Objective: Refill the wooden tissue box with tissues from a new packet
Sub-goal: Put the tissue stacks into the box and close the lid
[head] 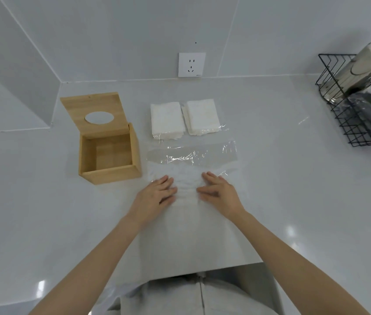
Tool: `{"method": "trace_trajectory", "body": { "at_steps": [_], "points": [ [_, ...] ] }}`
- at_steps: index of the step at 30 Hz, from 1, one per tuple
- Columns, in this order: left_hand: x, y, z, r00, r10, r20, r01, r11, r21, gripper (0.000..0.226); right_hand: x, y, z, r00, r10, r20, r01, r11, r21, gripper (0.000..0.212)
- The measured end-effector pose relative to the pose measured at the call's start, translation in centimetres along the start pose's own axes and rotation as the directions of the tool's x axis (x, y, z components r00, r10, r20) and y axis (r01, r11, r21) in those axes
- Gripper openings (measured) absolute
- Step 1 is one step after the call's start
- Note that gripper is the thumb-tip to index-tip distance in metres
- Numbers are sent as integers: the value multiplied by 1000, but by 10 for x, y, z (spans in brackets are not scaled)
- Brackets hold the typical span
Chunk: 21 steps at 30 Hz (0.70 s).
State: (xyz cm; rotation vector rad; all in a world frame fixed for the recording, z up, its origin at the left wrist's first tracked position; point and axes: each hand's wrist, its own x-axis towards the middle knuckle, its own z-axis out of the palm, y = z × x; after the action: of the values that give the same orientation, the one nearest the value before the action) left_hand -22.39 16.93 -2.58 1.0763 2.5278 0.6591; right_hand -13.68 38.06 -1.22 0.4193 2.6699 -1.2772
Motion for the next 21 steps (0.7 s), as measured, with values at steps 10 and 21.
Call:
{"method": "trace_trajectory", "body": {
  "at_steps": [10, 21],
  "points": [
    [7, 12, -7, 995, 92, -33, -82, 972, 219, 30, 2, -8, -2, 1000, -16, -25, 15, 999, -41, 18],
    [27, 27, -15, 968, -233, -91, 227, 971, -68, 27, -2, -26, -4, 961, -99, -257, 41, 974, -222, 19]
  ]
}}
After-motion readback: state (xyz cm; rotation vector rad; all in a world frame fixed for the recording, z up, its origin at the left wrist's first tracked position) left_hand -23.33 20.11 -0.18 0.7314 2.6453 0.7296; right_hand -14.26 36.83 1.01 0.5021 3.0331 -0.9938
